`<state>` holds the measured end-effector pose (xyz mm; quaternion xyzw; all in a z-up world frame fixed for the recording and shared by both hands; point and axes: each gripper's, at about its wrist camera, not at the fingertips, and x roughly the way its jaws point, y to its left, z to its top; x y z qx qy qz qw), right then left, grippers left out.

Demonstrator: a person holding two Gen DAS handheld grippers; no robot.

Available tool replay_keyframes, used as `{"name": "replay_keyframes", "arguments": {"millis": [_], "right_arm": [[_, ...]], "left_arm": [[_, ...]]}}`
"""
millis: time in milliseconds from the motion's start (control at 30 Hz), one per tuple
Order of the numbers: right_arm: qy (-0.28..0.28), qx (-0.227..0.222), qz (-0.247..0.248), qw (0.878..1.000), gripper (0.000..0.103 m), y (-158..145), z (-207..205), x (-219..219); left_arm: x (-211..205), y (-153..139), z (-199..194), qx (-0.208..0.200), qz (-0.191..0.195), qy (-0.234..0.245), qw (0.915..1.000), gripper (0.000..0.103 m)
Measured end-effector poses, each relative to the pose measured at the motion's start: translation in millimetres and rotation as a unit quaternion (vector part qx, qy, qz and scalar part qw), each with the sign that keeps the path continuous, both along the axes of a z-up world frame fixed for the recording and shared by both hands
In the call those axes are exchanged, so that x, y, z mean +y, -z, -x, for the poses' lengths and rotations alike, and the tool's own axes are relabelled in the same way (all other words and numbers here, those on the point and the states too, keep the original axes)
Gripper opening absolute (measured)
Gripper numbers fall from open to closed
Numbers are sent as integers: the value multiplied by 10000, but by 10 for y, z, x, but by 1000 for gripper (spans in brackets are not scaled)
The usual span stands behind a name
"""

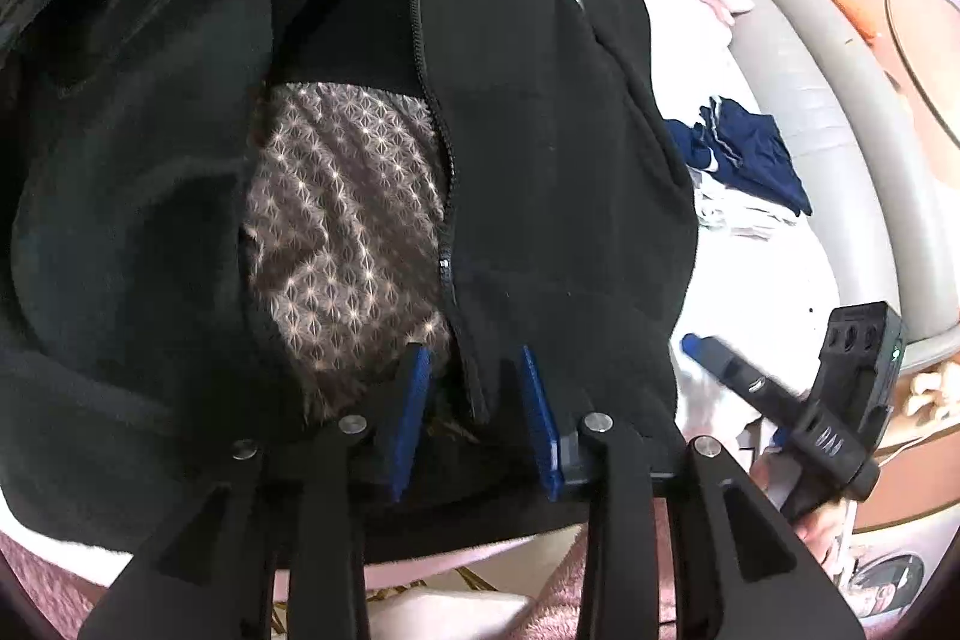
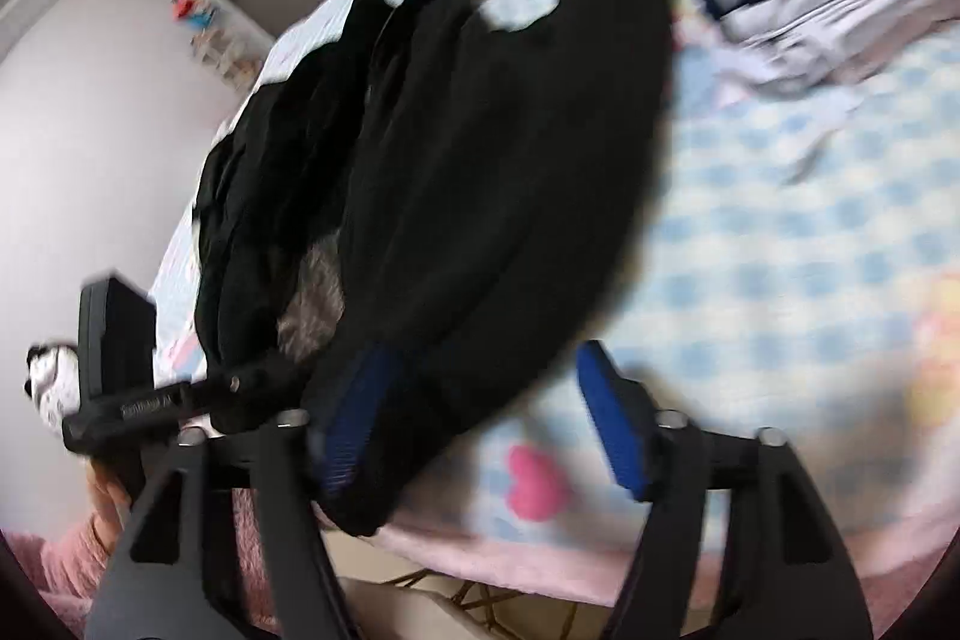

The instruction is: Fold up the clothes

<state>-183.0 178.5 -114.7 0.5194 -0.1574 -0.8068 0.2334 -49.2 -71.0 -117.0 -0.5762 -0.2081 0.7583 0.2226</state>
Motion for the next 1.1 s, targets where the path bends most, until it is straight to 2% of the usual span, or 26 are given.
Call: {"name": "replay_keyframes", "arguments": {"millis": [67,100,133,167,200,267,300,467,533,567,600,633,700,733,767,833,867,933,1033,1100], "right_arm": [[-210,-140,-126,9996,70,129,-8,-116],[-255,-207,-100,9994,70,198,17,-173],[-263,-261,-50,9993,63,255,36,-200],[-263,-320,4,9991,44,305,54,-215],[-236,-388,75,9989,38,330,51,-187],[-173,-391,176,9989,27,292,-102,-22],[-193,-316,191,9991,25,210,-288,127],[-138,-19,352,9993,21,-105,-484,310],[-74,-47,49,9999,15,-88,-540,328],[-27,-84,-193,9998,9,-39,-561,329],[43,-131,-487,9987,9,33,-579,353],[106,-191,-658,9976,9,95,-594,380],[162,-336,-358,9987,11,148,-606,437],[114,-239,-289,9992,24,96,-600,405],[65,-143,-221,9996,46,44,-593,374],[-32,50,-83,9999,69,-60,-579,310],[-85,147,-55,9998,78,-105,-558,264],[-147,178,-176,9996,81,-91,-440,156],[-246,-222,-194,9993,82,98,-270,91],[-350,-414,-204,9983,77,225,-216,14]], "left_arm": [[55,35,50,18,-45,151,9999,42],[126,77,63,-47,-63,250,9997,41],[197,128,84,-157,-79,362,9992,39],[265,175,101,-257,-94,473,9985,30],[297,174,77,-252,-88,569,9980,17],[425,67,3,4,60,675,9977,14],[453,12,-39,131,97,731,9972,11],[444,-207,-290,330,-66,778,9964,10],[502,-173,-388,280,-30,874,9958,10],[534,-114,-411,263,125,911,9954,10],[563,-51,-431,236,270,943,9949,10],[550,40,-427,108,305,931,9951,10],[500,109,-400,-88,55,843,9964,10],[468,99,-381,-103,-64,801,9967,10],[453,94,-365,-112,-110,822,9965,11],[404,50,-322,-68,-126,855,9962,13],[382,29,-302,-29,-118,861,9962,15],[359,5,-252,-2,-124,832,9965,17],[411,-10,-192,3,-72,723,9974,19],[501,-17,-135,46,58,650,9979,22]]}}
